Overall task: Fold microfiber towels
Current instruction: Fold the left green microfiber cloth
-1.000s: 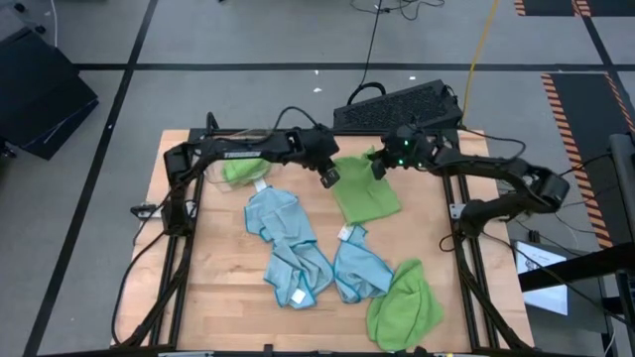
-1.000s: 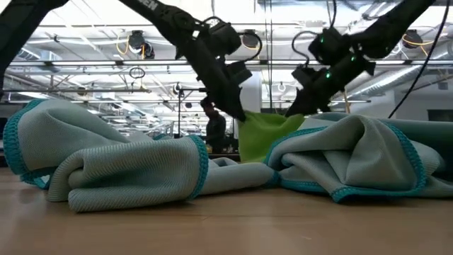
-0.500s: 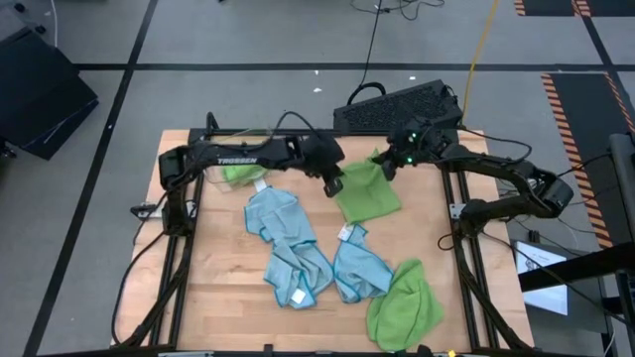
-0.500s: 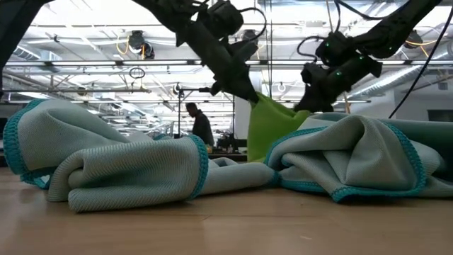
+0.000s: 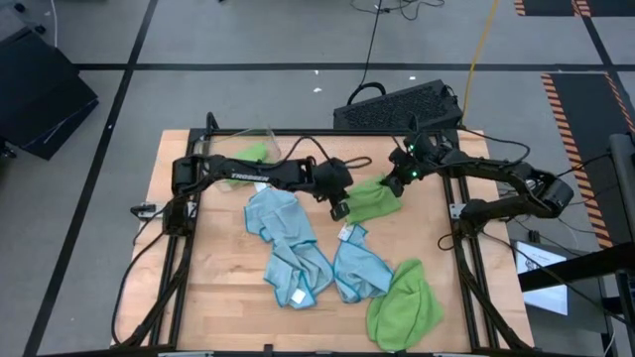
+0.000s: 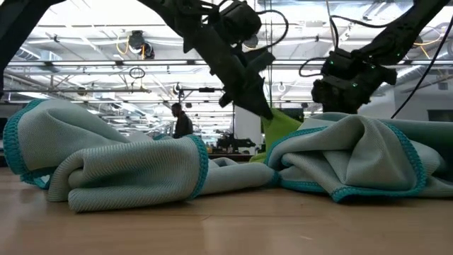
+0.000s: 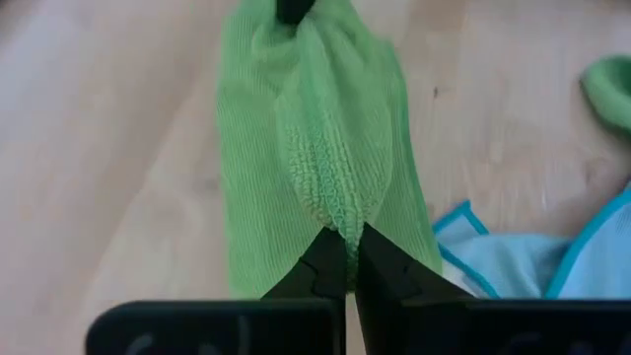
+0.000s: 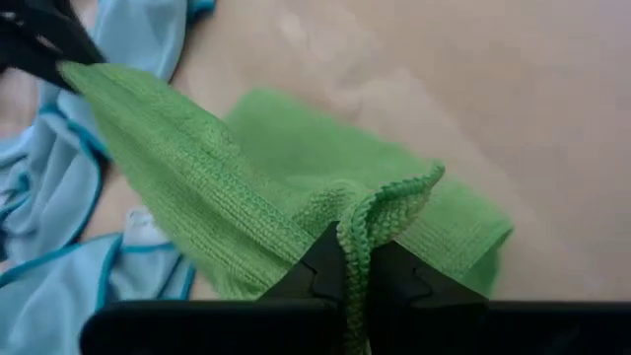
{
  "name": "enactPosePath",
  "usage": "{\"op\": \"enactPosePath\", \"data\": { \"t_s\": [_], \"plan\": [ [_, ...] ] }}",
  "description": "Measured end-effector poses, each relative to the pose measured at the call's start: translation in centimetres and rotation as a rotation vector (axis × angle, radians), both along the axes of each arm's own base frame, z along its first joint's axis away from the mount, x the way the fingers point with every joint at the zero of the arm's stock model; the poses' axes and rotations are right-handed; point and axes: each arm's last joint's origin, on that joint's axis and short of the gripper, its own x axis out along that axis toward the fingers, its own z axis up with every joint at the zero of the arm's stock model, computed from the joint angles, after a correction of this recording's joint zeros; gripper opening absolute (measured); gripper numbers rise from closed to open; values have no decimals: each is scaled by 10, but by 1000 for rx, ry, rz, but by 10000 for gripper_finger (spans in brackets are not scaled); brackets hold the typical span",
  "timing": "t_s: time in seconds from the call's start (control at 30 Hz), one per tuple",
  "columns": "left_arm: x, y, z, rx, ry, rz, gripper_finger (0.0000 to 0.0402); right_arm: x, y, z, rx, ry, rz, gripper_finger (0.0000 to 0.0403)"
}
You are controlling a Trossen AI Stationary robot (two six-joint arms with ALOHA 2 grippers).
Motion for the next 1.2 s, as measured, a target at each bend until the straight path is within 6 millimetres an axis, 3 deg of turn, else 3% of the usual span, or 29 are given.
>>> {"op": "enactPosePath", "data": {
  "t_s": [0.3,0.57,0.77,0.97,1.2],
  "plan": [
    [8,-9,-13,-38,-12,15,70,-6,13,-15,96,61,-35,55],
    [9,-16,-12,-198,-24,-1,158,-15,19,-1,104,63,-89,186],
    [3,-9,10,-372,-80,7,185,-27,31,14,172,53,-151,266],
    [1,1,19,-383,-123,155,186,-31,38,29,232,-53,-158,278],
    [7,5,-12,-382,-55,321,186,-20,33,39,284,-175,-248,246]
  ]
}}
